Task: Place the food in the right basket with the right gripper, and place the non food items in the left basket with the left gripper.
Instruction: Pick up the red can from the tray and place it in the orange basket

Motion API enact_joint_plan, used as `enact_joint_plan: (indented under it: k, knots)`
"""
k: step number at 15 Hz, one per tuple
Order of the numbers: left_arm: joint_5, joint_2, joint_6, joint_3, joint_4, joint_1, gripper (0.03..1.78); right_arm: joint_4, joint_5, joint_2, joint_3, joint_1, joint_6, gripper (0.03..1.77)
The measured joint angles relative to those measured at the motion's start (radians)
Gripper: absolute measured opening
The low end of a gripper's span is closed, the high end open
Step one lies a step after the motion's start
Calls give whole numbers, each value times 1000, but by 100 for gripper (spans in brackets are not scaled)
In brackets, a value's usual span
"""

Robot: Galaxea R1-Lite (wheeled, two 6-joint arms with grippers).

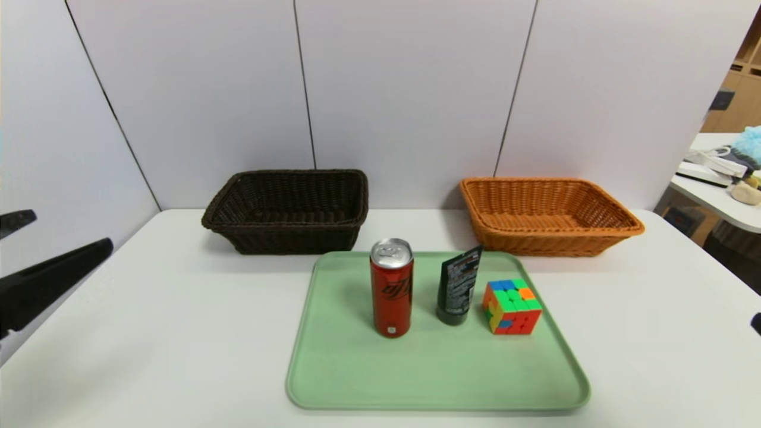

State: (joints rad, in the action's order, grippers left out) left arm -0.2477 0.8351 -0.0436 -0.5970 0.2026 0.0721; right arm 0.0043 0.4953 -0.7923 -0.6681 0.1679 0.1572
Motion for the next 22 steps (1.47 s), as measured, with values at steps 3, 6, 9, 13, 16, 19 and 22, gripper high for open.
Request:
enact_joint_plan:
  k: [3,6,9,13,16,19,22]
  knots:
    - [3,67,5,30,7,47,169,-54,-100,-123,-6,210,-10,170]
    - [9,115,7,54,9,86,169,-194,-215,-299,-8,401,-39,170]
    - [8,137,7,83,10,93,169,-333,-292,-467,-5,514,-63,170]
    - [8,153,11,123,11,106,169,-474,-338,-660,-15,588,-70,170]
    - [10,174,25,139,36,121,169,-535,-367,-763,-34,639,-71,170]
    - [10,185,27,157,42,123,169,-566,-380,-842,-70,660,-73,170]
    - [10,185,27,163,42,123,169,-639,-411,-906,-85,664,-72,170]
